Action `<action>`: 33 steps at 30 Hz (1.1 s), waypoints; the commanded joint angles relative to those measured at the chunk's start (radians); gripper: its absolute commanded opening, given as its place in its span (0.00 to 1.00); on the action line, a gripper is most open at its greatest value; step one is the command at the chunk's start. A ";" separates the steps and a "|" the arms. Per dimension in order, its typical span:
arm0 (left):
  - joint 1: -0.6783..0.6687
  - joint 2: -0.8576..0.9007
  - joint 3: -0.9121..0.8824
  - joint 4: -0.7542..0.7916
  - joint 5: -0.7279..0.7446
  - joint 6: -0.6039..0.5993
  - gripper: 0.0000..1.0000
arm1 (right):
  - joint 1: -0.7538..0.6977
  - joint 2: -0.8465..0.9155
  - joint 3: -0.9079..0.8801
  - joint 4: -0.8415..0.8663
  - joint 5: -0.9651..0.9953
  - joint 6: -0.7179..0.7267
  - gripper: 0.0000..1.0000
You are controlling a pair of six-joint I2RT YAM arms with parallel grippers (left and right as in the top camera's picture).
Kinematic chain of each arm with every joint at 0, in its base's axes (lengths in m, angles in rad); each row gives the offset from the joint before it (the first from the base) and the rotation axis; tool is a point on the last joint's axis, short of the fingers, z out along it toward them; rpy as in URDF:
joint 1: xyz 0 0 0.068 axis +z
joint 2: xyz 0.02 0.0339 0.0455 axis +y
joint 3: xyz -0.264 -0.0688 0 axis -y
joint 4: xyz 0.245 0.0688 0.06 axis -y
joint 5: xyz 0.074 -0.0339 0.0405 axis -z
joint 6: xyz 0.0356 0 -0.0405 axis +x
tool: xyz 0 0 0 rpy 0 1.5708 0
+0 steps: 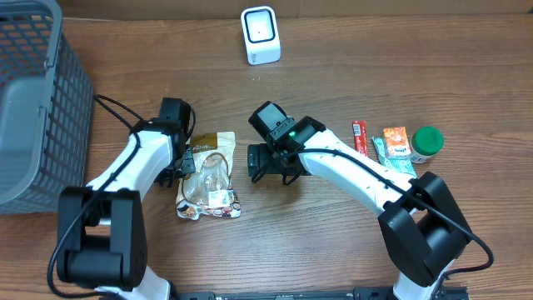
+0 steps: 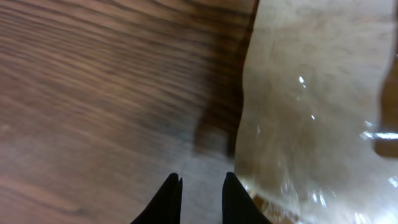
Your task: Scan the item barcode
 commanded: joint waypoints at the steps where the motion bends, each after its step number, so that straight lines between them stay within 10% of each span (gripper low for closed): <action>1: 0.000 0.057 -0.005 0.048 0.100 0.050 0.15 | -0.002 -0.037 -0.008 0.004 0.013 0.004 1.00; 19: -0.060 0.122 0.056 0.177 0.775 0.435 0.21 | -0.104 -0.037 -0.008 -0.057 0.013 0.041 1.00; 33: -0.058 0.055 0.394 -0.269 0.675 0.263 0.33 | -0.162 -0.037 -0.008 -0.087 -0.059 -0.013 1.00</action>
